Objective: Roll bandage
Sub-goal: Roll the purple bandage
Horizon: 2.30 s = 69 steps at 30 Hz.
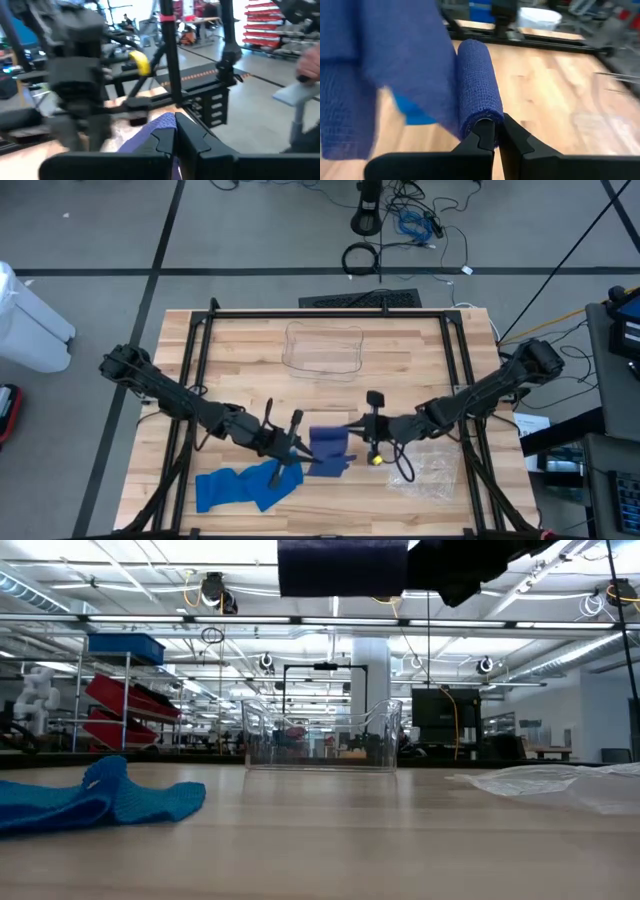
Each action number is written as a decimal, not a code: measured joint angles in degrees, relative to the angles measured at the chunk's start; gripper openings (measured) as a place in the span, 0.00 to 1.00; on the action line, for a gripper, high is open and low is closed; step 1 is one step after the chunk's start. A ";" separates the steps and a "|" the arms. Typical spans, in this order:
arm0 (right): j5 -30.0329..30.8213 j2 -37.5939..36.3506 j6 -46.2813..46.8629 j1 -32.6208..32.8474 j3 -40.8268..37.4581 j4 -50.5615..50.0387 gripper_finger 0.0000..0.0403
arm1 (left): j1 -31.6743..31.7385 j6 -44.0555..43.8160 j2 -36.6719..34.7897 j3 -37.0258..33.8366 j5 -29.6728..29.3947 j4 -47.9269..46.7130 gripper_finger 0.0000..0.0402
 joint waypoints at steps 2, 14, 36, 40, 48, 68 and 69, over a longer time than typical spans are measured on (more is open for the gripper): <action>-1.83 1.11 0.04 0.66 -0.01 0.53 0.00 | 0.01 -0.23 0.00 0.00 -2.02 0.80 0.03; -8.74 4.21 0.86 2.21 0.00 4.23 0.00 | -0.26 -2.69 0.00 -0.80 -18.92 1.02 0.03; 1.79 3.50 1.03 6.12 0.00 3.53 0.00 | 0.05 -23.52 -0.44 -0.87 -38.00 -12.48 0.03; 1.44 3.50 3.35 6.14 0.00 3.49 0.00 | 1.18 -27.42 -0.44 -0.87 -32.85 -14.01 0.03; -6.84 3.50 5.03 5.39 0.00 4.04 0.00 | 1.56 -19.98 -0.44 -0.87 -30.97 -12.78 0.09; -11.30 3.50 7.39 4.04 0.00 3.07 0.00 | 3.91 -22.68 -0.68 -0.90 -35.95 -20.12 0.69; -11.35 3.50 7.62 4.04 0.00 3.01 0.00 | 4.24 -24.01 -0.68 -0.90 -35.82 -20.82 0.69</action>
